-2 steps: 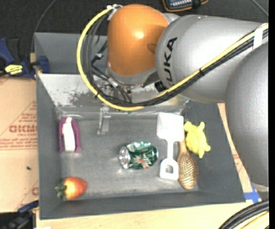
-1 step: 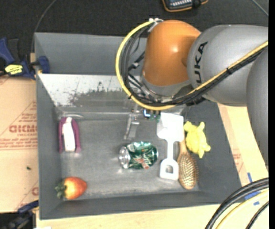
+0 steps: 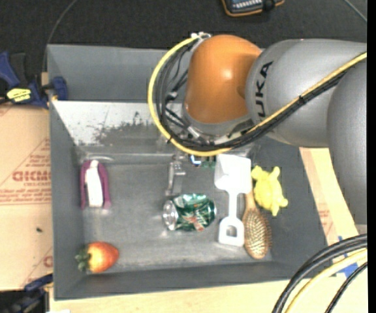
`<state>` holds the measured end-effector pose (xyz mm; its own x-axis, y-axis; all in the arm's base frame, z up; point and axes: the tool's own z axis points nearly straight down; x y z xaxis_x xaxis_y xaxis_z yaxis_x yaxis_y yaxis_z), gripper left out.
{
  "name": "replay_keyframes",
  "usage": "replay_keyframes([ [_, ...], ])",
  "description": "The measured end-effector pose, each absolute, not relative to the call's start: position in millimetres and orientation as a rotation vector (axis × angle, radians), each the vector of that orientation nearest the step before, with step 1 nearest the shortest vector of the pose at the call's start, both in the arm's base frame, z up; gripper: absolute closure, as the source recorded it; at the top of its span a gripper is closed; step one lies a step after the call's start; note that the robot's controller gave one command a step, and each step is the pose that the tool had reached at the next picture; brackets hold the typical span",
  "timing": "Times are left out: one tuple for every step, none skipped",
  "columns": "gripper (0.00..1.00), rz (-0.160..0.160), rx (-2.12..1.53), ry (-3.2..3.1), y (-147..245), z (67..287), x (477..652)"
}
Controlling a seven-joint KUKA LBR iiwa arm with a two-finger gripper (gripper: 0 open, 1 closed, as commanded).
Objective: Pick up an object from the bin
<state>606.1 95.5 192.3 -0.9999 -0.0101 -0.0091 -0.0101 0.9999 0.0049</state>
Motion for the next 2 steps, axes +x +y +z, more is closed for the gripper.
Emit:
replay_keyframes([
  [0.00,-0.003,0.223,3.130,16,150,582.5],
  [0.00,0.009,0.096,3.123,27,140,598.5],
])
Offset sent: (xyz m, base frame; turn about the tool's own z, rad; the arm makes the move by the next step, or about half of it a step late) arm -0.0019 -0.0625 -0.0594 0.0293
